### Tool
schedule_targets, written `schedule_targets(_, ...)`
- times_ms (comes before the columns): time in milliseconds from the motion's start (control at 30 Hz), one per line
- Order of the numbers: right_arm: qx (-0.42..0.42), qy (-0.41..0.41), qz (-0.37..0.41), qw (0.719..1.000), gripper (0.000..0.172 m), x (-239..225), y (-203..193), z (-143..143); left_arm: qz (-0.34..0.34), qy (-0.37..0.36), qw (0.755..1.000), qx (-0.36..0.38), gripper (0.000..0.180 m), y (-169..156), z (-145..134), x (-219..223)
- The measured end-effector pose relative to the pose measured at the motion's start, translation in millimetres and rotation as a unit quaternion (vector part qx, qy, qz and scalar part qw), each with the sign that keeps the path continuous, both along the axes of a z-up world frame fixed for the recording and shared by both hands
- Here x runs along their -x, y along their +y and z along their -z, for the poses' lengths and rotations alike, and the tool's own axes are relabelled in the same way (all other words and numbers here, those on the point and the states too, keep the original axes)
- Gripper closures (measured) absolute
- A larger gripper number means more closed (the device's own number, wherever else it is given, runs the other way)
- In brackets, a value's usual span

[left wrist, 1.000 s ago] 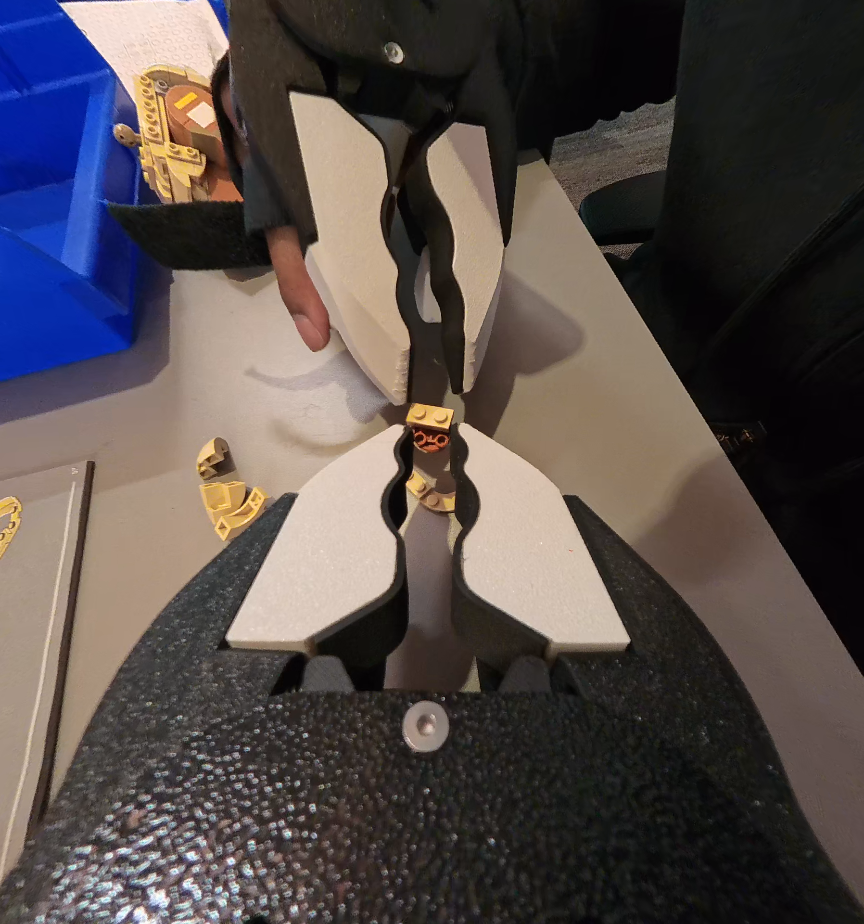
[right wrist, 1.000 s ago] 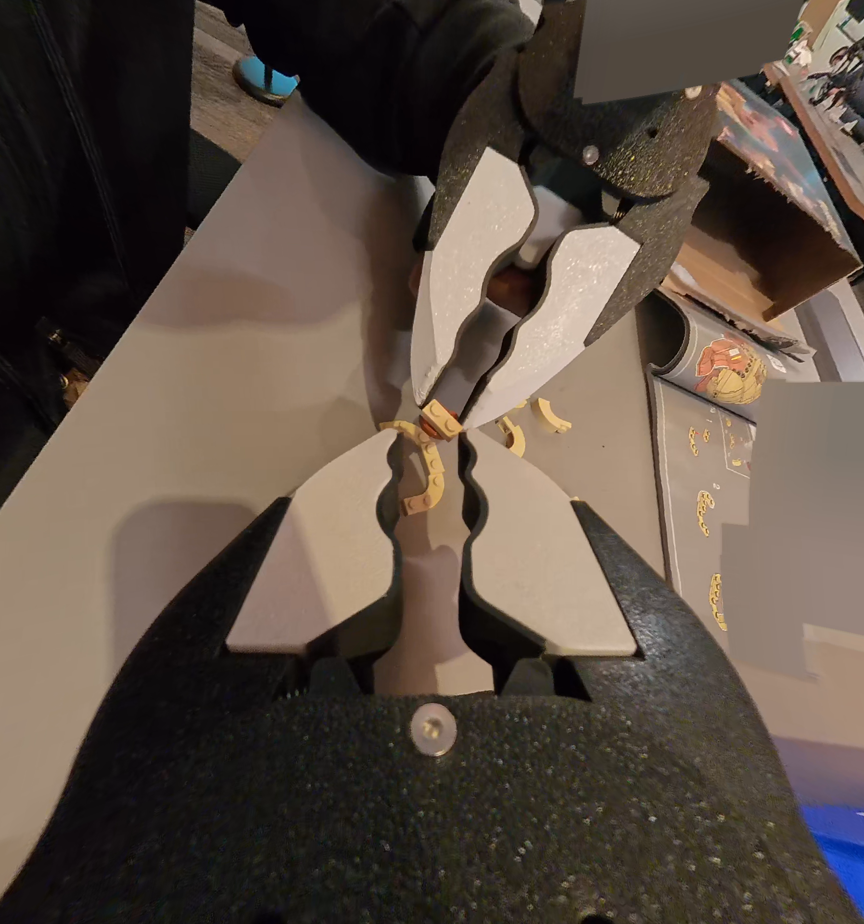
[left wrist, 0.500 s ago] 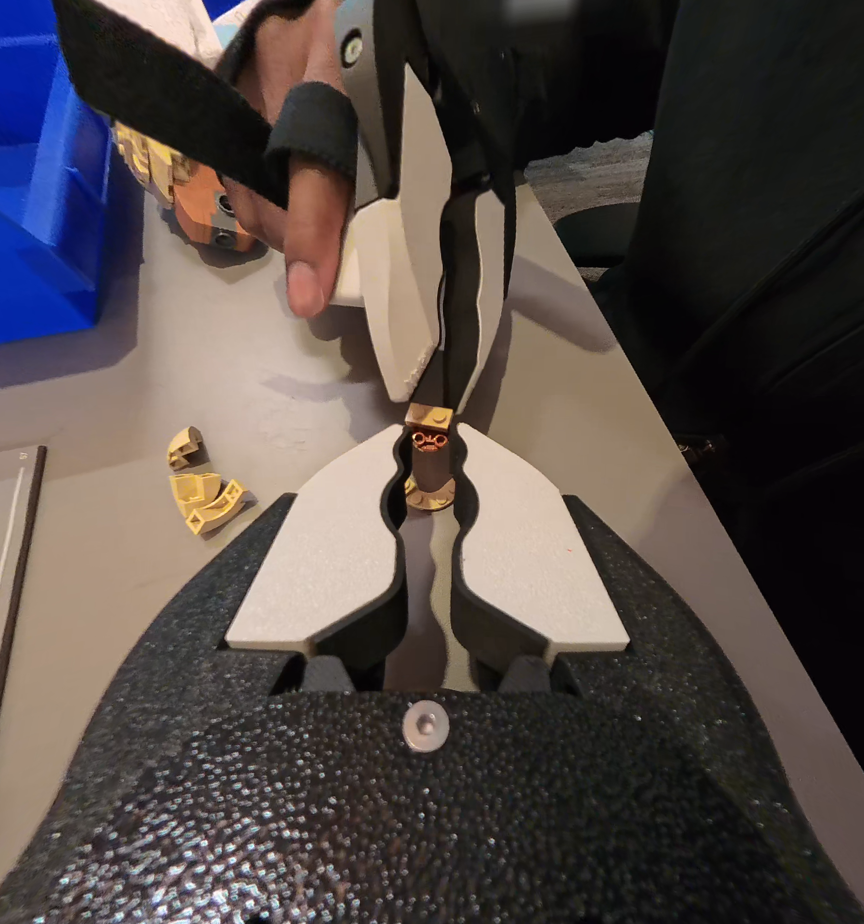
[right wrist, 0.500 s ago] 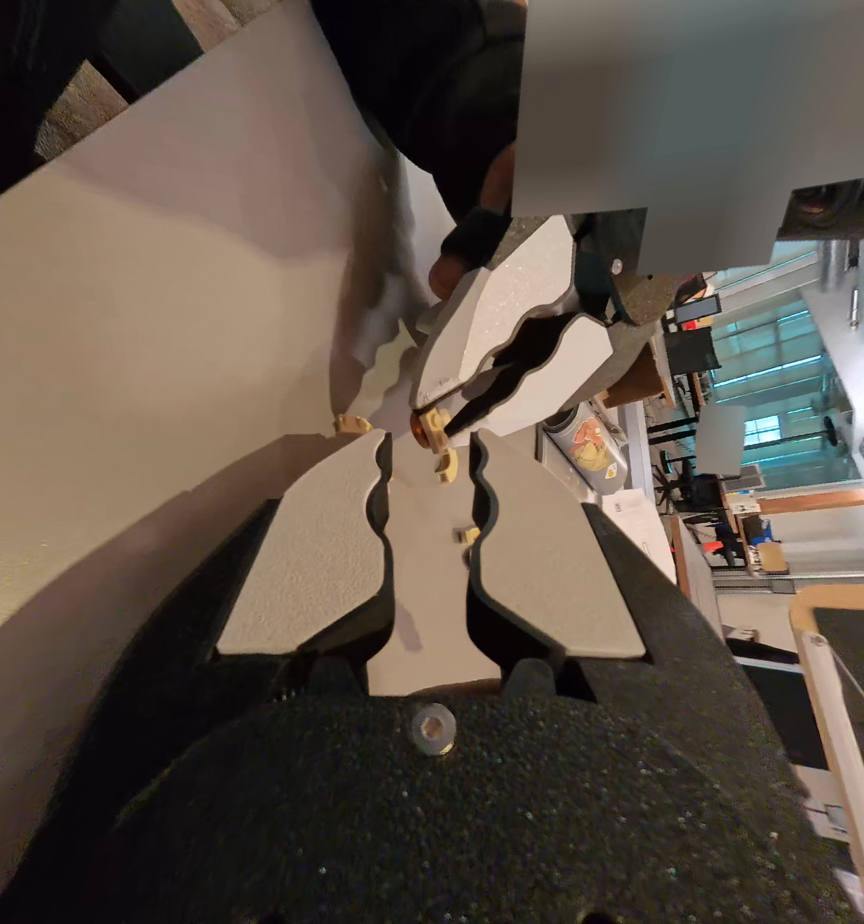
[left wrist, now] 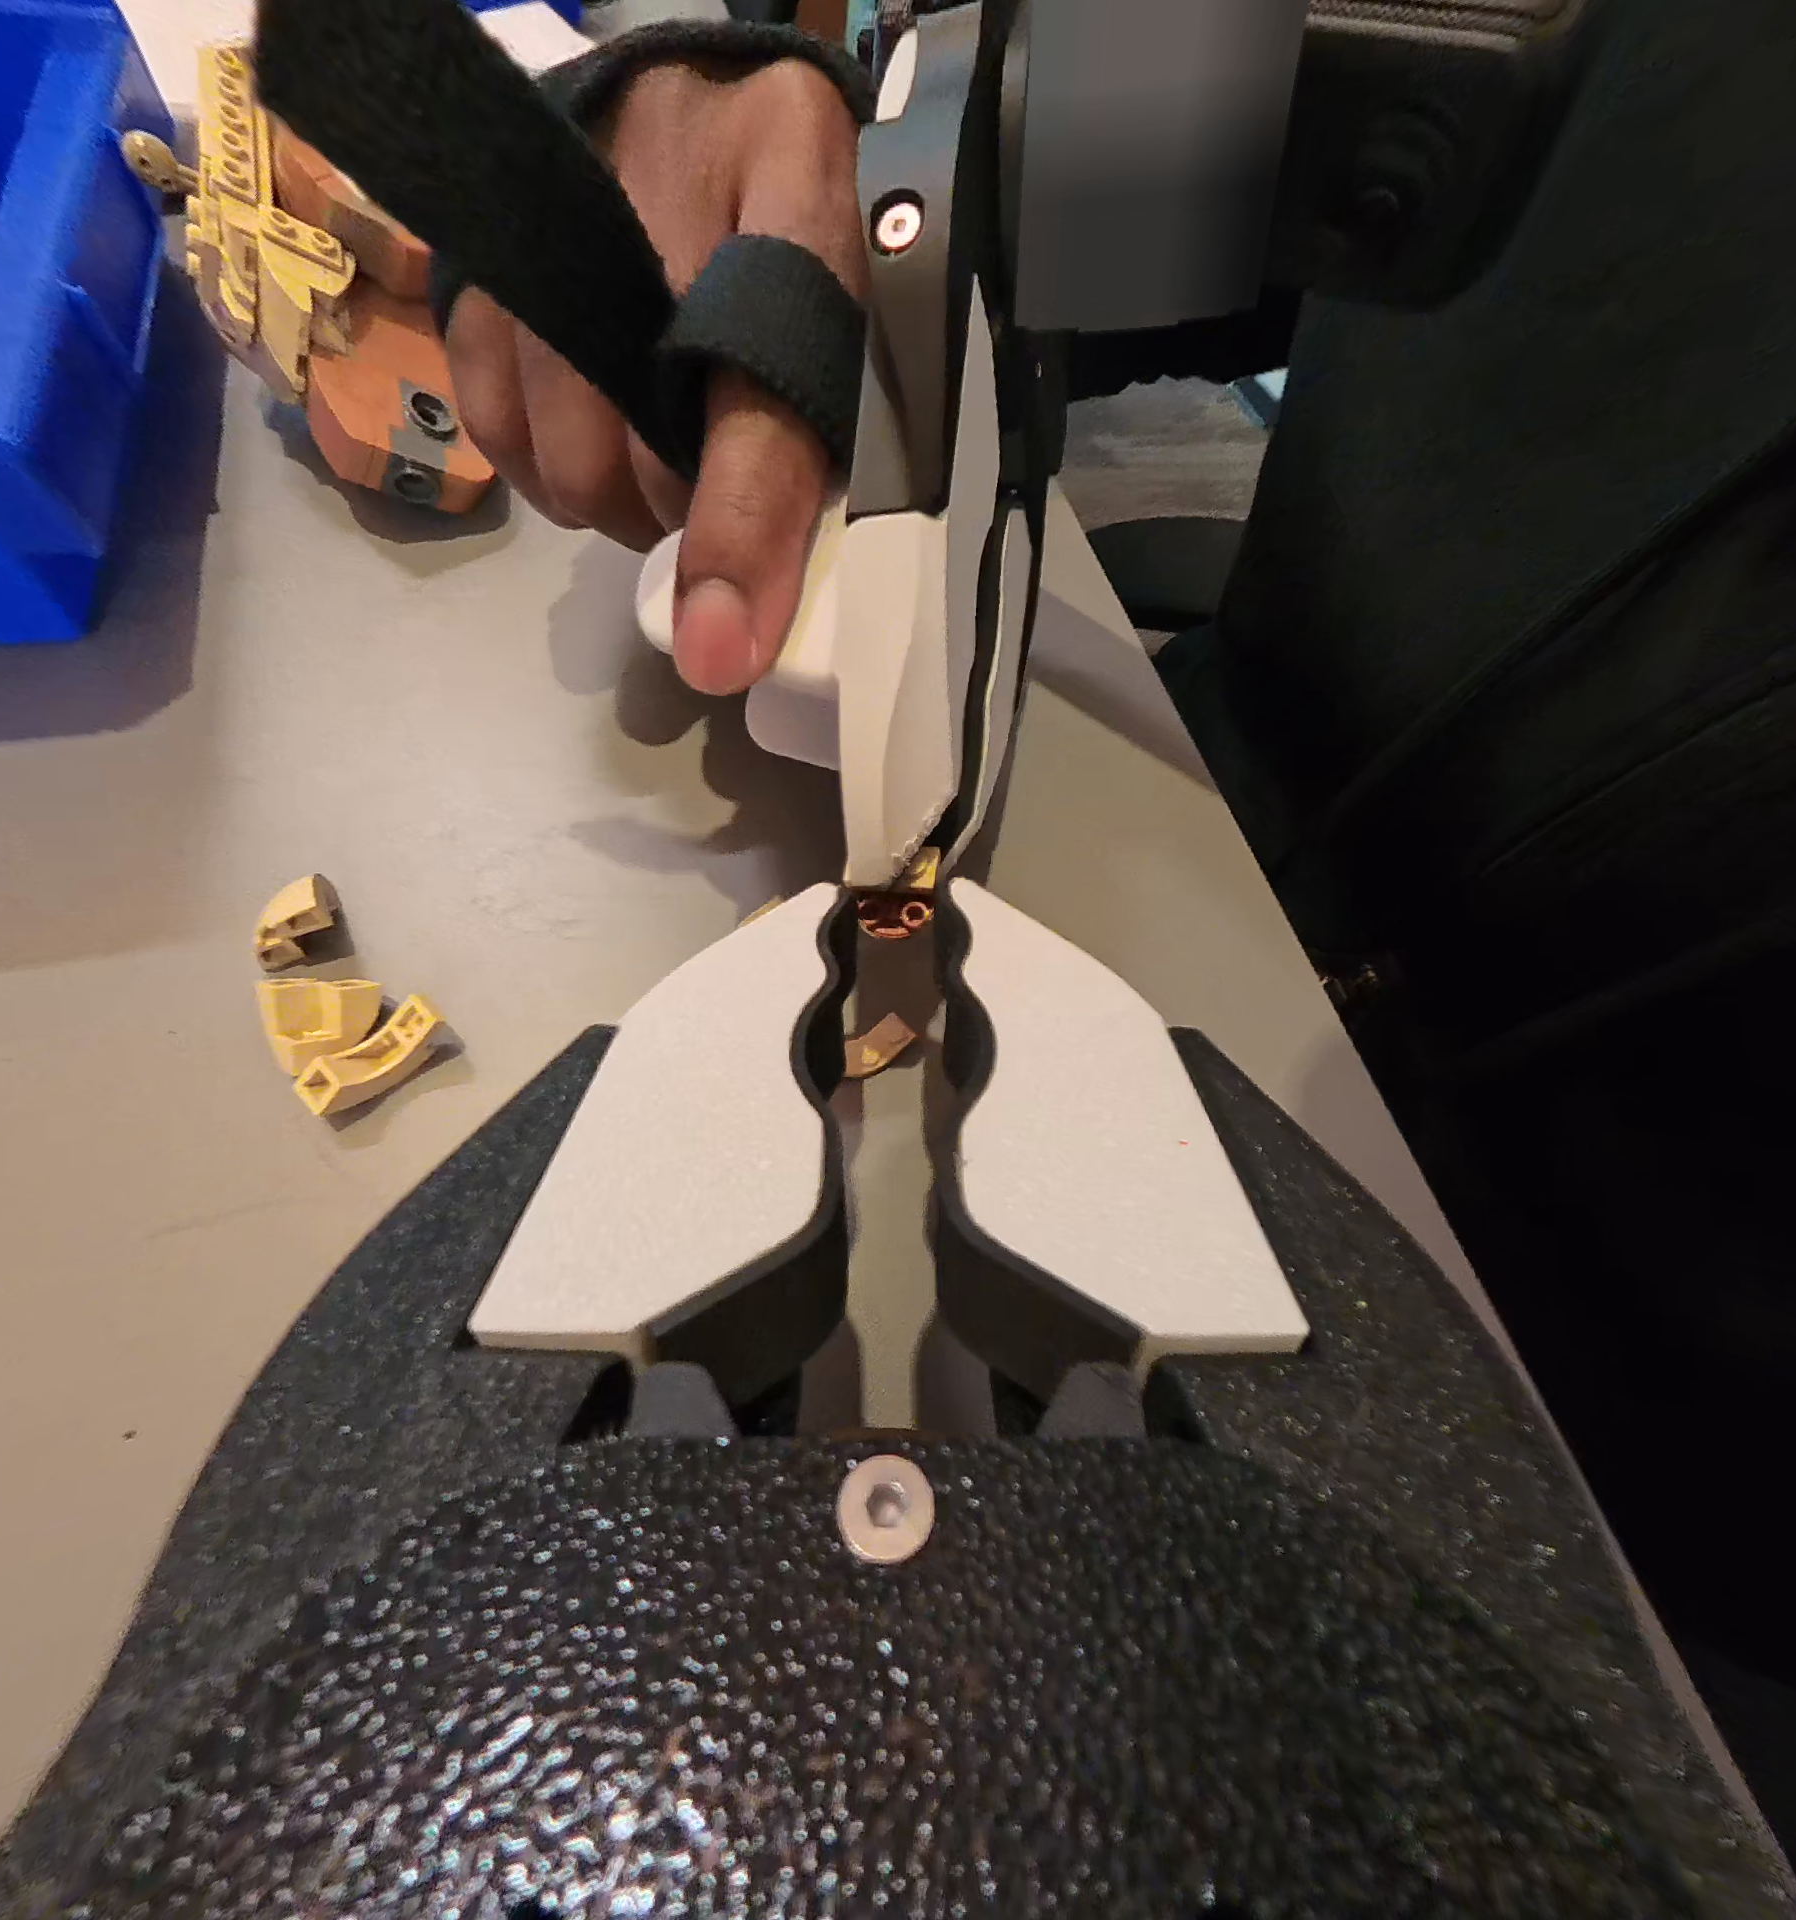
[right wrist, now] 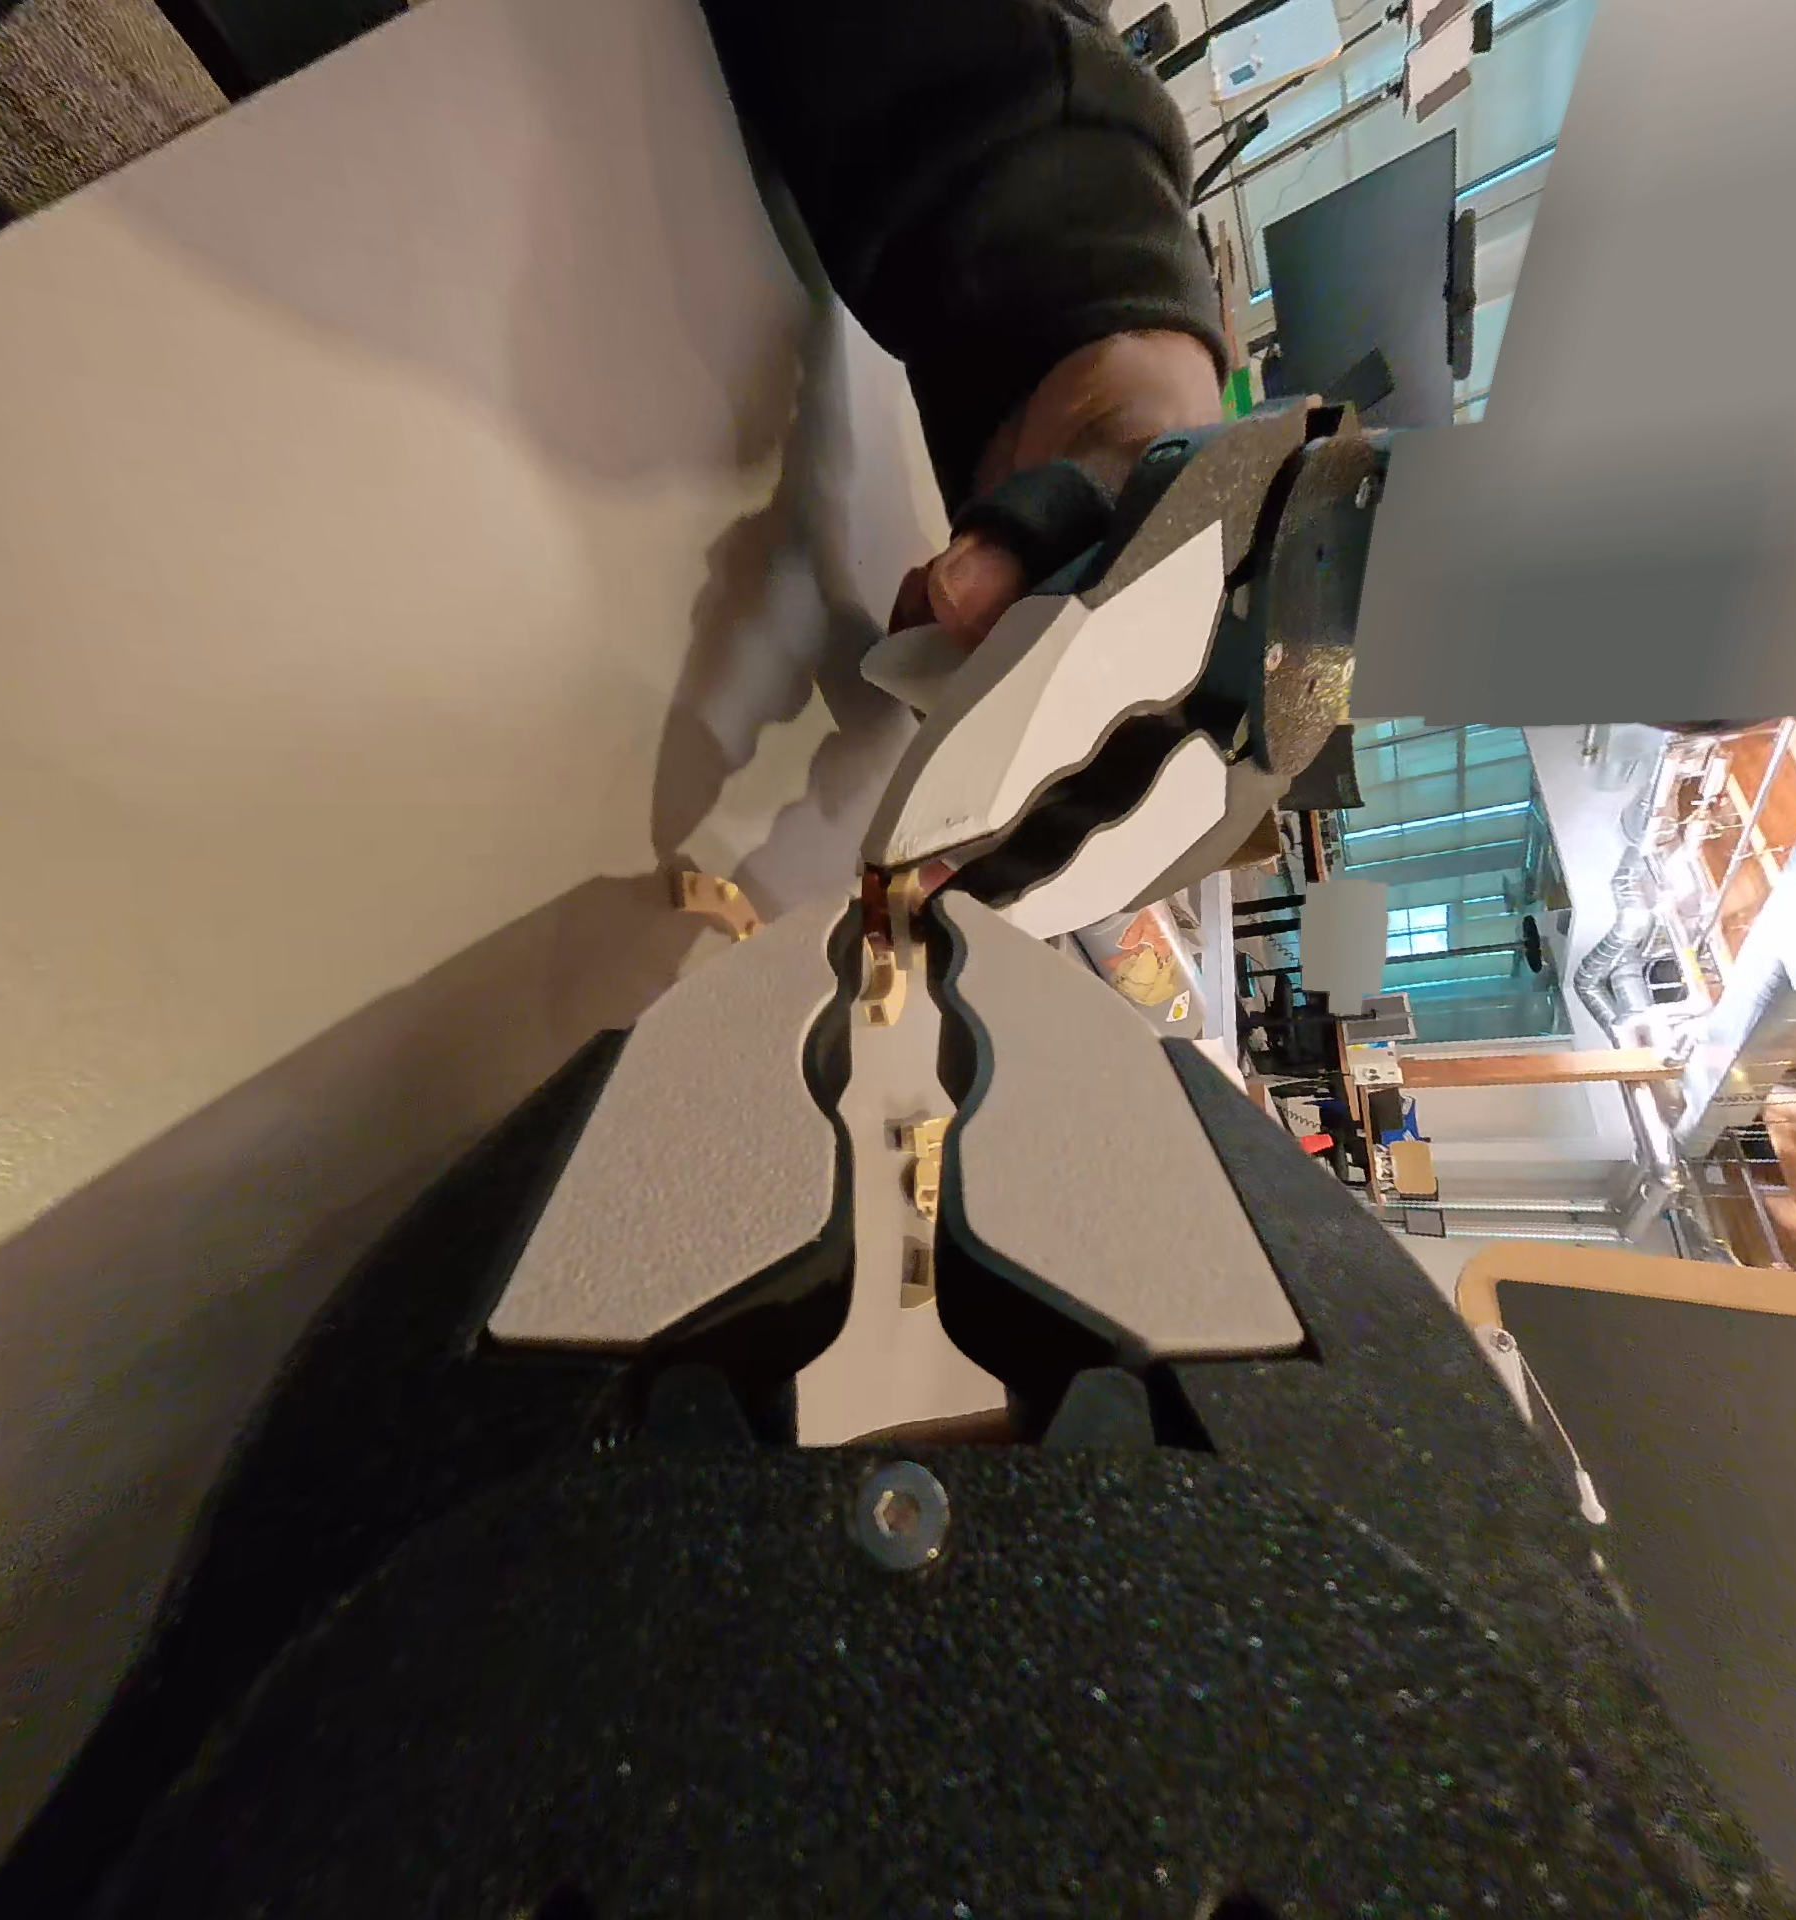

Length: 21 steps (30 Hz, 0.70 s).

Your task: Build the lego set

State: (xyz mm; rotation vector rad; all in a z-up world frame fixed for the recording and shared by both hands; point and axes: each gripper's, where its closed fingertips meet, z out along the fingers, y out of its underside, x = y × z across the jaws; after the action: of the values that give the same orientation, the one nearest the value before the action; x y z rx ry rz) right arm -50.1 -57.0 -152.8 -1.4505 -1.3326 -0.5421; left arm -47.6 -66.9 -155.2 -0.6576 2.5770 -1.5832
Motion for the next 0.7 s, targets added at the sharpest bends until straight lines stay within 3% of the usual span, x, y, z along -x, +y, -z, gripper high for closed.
schedule_targets(400, 0.045, 0.077, 0.024, 0.996, 0.163, -3.7, 2.2, -3.2, -0.016, 0.062, 0.996, 0.061, 0.168, 1.3, -5.4, -1.8)
schedule_targets(700, 0.040, 0.207, 0.053, 0.976, 0.163, -19.0, 7.6, -25.5, -0.049, 0.047, 0.991, 0.113, 0.172, 16.8, -25.1, -13.2)
